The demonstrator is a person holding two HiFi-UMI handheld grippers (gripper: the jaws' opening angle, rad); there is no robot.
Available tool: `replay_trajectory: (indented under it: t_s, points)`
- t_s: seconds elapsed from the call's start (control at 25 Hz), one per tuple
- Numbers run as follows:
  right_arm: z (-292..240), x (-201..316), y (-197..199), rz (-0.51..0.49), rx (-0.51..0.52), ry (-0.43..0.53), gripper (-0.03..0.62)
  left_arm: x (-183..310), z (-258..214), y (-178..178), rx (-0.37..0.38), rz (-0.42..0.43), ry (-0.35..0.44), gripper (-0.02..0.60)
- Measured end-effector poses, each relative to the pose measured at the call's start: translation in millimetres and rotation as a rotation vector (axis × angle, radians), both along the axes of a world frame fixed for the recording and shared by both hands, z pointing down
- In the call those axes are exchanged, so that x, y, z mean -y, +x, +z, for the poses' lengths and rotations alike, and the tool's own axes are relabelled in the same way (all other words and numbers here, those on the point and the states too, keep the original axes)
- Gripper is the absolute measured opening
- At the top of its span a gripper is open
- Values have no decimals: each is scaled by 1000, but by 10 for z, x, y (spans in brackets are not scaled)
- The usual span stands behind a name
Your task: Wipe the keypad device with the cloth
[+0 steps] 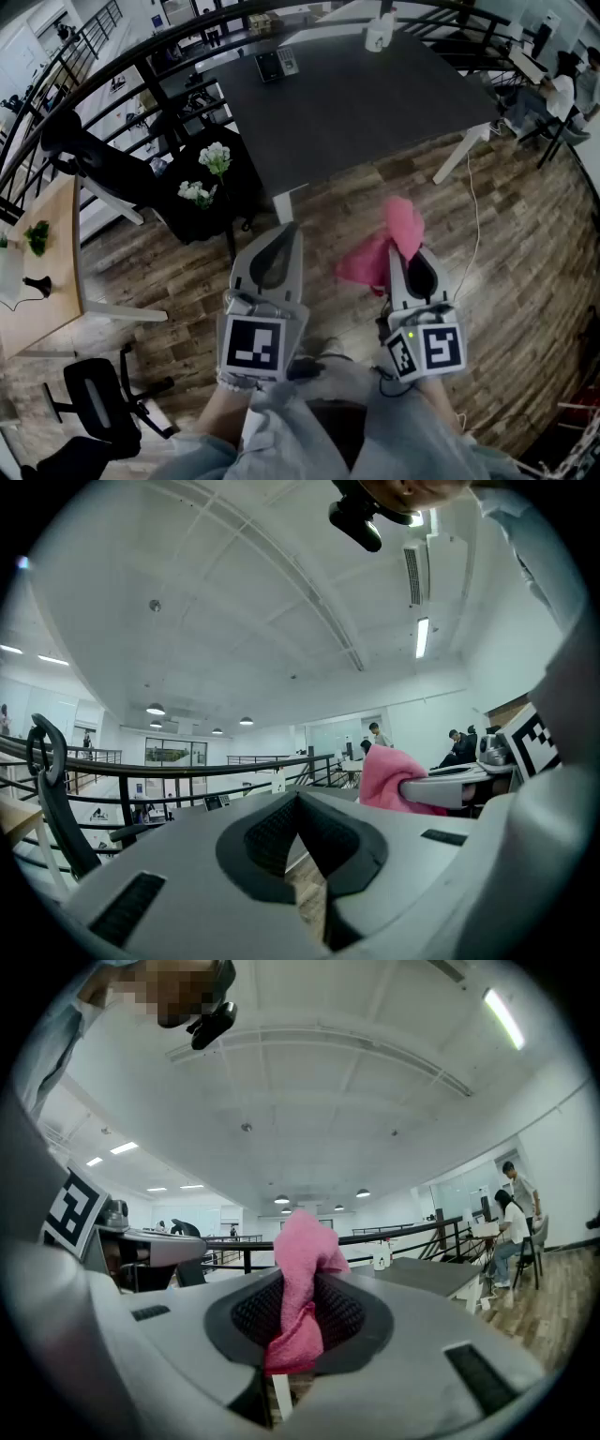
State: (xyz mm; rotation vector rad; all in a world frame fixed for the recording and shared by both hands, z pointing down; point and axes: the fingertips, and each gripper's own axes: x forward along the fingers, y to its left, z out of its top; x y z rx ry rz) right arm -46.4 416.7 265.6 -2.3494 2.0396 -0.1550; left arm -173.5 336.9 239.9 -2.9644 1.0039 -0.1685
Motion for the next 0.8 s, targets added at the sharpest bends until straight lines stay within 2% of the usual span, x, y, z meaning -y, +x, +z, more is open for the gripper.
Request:
replay_trajectory:
  t_s: [0.8]
  points:
    - [-5, -165, 274, -2, 14, 6, 77, -135, -71, 244, 0, -15, 29, 2]
